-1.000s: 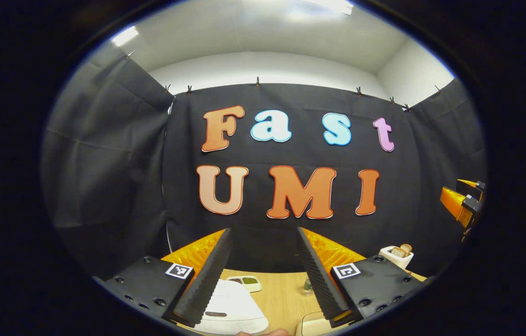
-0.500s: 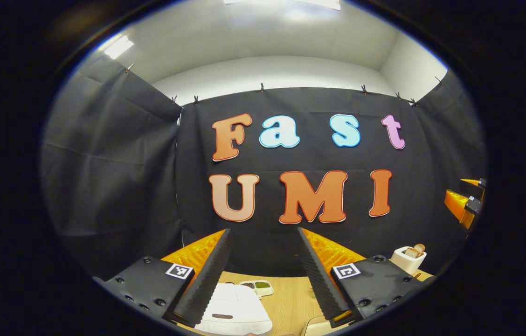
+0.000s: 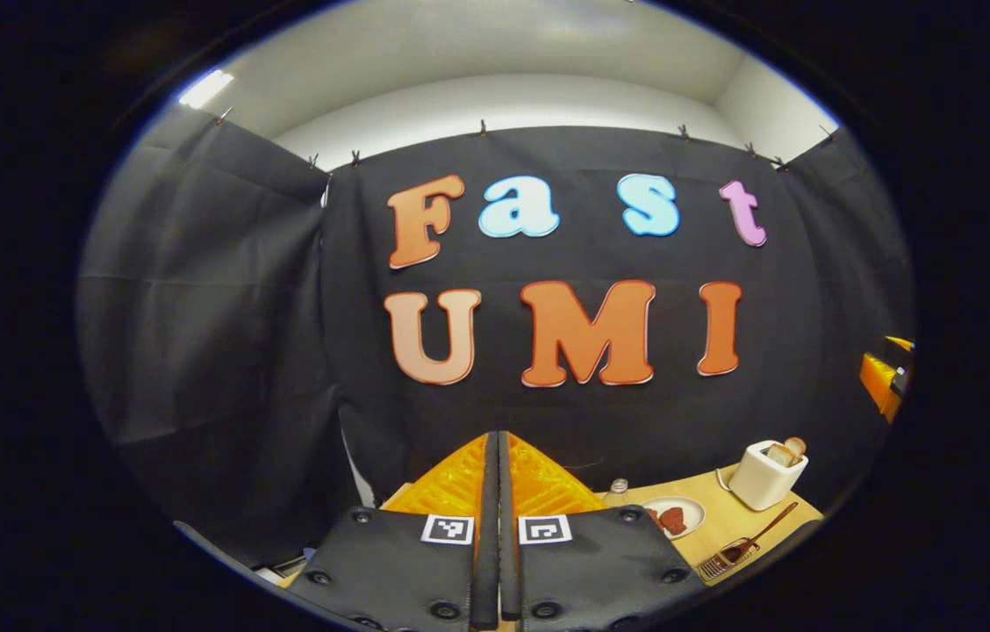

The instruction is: Close the left gripper, press the button to open the rice cooker; take a wooden spoon from the chopstick holder with the right hand, scoop a spoonful of rice and pour it into the rice cooker, then put the wooden spoon back into the chopstick holder.

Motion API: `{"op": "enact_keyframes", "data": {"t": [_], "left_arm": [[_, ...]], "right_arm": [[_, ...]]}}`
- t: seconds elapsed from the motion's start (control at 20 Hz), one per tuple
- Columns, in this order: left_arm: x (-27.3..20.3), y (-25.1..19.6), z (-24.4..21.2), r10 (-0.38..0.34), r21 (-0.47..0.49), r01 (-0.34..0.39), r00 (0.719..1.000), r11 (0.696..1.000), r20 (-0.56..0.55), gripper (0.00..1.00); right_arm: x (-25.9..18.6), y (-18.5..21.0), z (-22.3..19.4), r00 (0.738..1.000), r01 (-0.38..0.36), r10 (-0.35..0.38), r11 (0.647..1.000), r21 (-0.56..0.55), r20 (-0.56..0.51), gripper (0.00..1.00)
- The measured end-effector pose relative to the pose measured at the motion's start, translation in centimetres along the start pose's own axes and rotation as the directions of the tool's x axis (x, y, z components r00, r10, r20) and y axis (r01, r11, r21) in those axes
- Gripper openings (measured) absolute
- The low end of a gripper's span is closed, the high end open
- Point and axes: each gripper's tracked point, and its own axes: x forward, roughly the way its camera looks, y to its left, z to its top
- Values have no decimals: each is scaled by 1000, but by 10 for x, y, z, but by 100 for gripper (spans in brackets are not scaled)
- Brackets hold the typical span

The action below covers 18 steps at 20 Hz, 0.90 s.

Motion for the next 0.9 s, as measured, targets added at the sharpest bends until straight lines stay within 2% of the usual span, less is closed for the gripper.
{"op": "enact_keyframes", "data": {"t": [0.15,0.25,0.4,0.55,0.6,0.65,0.8,0.9], "left_arm": [[17,18,-38,12,-75,-26,983,997,-185,5],[25,29,-68,4,-108,-40,947,993,-320,5],[33,48,-114,2,-90,-55,861,994,-509,5],[35,64,-150,-2,-124,-101,771,987,-636,5],[36,71,-170,0,-135,-125,734,983,-679,5],[30,77,-185,3,-138,-152,683,979,-731,5],[24,78,-220,-52,-200,-191,586,961,-809,5],[27,85,-241,-68,-210,-208,538,955,-840,5]], "right_arm": [[-2,-6,-3,1000,20,-19,1000,7,-12,95],[-5,-10,-7,999,36,-36,999,4,-23,95],[-11,-17,-13,997,67,-68,998,-16,-41,95],[-20,-23,-24,993,95,-97,995,-34,-70,95],[-23,-25,-27,991,105,-108,994,-37,-82,95],[-25,-26,-31,989,114,-118,993,-41,-95,95],[-30,-30,-41,982,138,-144,989,-57,-125,95],[-33,-30,-45,978,148,-155,987,-63,-137,95]]}}
